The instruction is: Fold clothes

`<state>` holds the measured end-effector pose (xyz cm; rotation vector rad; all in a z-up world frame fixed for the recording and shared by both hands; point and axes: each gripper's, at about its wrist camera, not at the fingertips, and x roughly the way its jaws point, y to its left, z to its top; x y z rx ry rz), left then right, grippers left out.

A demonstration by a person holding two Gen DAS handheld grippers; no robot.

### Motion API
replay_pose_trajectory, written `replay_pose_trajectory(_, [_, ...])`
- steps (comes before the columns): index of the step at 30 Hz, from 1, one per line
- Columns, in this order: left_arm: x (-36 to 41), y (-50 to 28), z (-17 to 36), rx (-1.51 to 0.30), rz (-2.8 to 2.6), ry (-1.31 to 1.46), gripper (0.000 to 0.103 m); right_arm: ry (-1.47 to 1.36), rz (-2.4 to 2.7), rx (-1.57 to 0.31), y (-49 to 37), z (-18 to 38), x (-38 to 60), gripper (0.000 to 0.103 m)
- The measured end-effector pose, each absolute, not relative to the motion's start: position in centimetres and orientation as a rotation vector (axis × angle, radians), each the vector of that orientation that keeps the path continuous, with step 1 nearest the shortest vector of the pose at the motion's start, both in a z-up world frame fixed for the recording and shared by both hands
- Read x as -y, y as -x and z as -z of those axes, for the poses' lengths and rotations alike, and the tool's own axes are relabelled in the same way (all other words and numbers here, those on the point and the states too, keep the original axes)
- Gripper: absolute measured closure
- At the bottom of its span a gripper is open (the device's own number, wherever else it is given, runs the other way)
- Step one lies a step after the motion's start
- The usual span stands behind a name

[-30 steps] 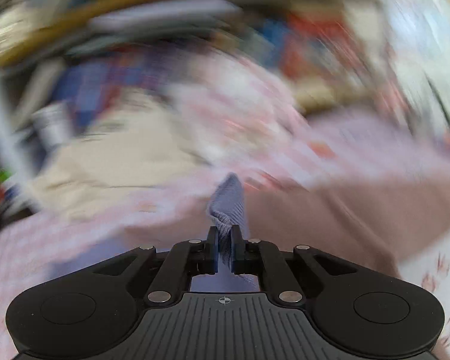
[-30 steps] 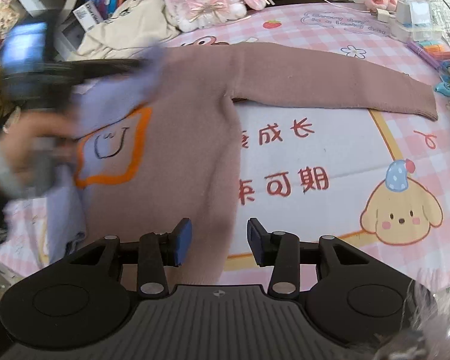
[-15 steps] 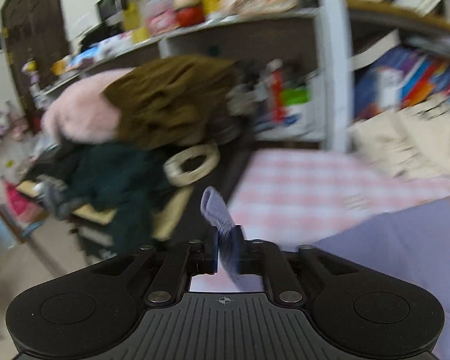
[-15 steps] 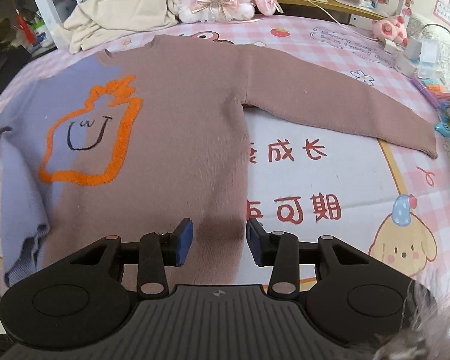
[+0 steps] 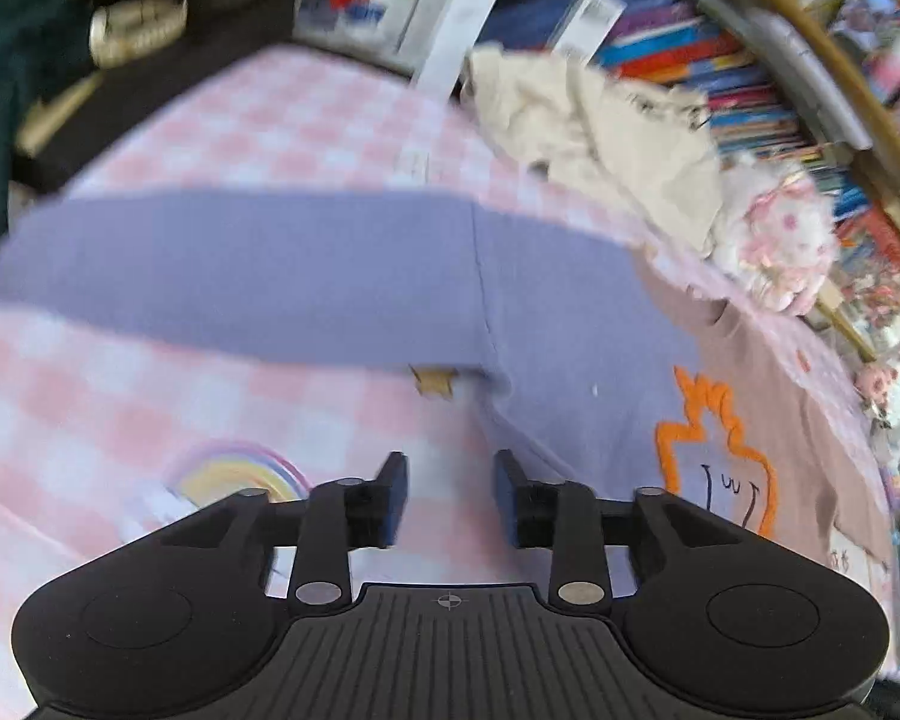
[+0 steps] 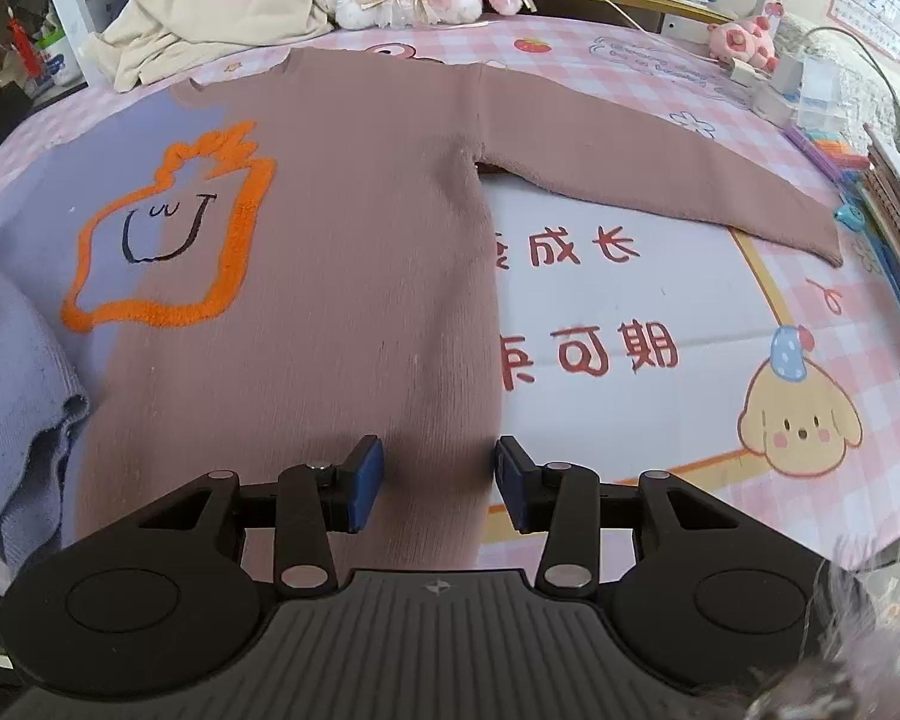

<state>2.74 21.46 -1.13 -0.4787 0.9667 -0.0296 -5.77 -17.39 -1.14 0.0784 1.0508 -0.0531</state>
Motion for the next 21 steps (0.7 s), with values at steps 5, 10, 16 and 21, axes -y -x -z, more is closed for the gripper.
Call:
replay_pose_trajectory(5, [-20.2, -3.7, 2.0, -0.97, 0.062, 0.584, 0.065, -0.137, 0.059, -1.029, 6.8, 1.4, 17.9, 0.064])
replay_pose_trajectory(10, [-18.4, -5.1, 2.7, -0.959, 0.109, 0.5, 0.091, -0.107, -0.004, -1.025, 6.8, 1.3, 17.7, 0.082])
replay_pose_trajectory(16, [-15.0, -7.5, 2.5, -0.953, 0.182, 0.349, 0.094, -0.077, 0.015, -0.996, 5.1, 1.4, 19.1, 0.088])
replay_pose_trajectory(21, [-12.4, -10.5, 2.6, -0.954, 0.188, 0.236, 0.093, -0.004, 0.039, -0.987, 1.6, 1.5, 20.2, 0.088])
